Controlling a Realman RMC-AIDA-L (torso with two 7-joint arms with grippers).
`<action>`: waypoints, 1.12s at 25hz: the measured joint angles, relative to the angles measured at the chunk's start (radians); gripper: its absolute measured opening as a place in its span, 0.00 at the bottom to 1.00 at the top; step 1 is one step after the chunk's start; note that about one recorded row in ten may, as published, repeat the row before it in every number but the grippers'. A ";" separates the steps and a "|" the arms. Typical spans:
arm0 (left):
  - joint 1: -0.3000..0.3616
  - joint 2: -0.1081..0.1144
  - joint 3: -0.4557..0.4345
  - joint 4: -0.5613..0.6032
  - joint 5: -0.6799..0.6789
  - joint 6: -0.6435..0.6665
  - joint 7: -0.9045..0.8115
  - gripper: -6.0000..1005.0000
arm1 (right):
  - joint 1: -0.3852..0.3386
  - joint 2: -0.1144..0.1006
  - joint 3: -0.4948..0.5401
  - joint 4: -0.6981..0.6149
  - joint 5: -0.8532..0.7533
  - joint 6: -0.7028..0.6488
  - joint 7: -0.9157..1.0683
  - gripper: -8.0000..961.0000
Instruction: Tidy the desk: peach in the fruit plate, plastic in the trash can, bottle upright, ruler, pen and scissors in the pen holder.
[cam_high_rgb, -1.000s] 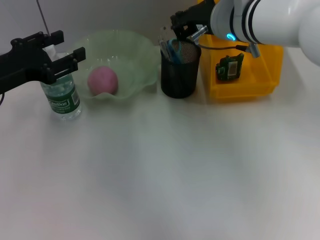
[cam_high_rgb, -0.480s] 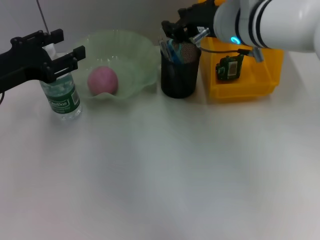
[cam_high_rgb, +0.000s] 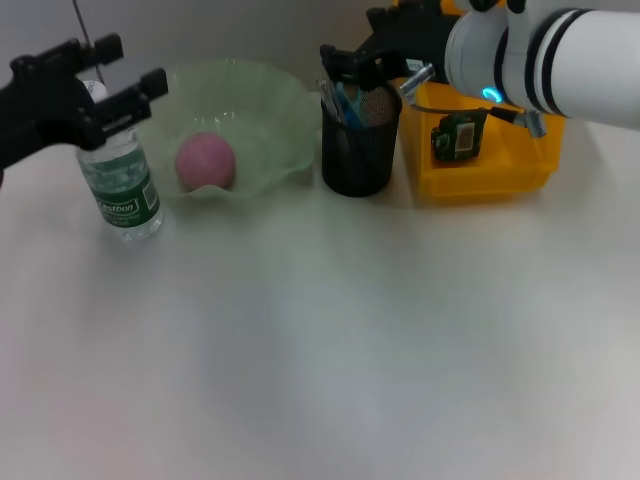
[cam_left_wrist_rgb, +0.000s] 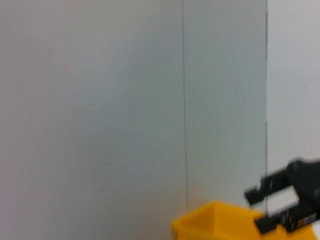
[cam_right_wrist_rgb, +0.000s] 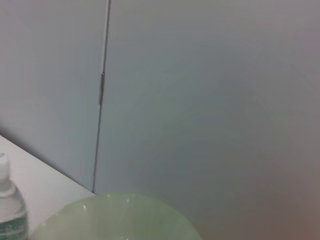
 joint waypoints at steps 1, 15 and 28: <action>0.005 0.000 -0.016 -0.005 -0.047 0.042 0.026 0.66 | -0.006 -0.001 0.004 -0.005 0.040 0.000 -0.031 0.69; 0.026 0.010 -0.031 -0.033 -0.156 0.219 0.096 0.66 | -0.110 -0.005 0.377 0.119 1.150 -0.441 -0.952 0.69; 0.039 0.019 -0.025 -0.027 0.078 0.373 0.150 0.66 | -0.100 -0.030 0.718 0.389 0.996 -0.920 -1.326 0.69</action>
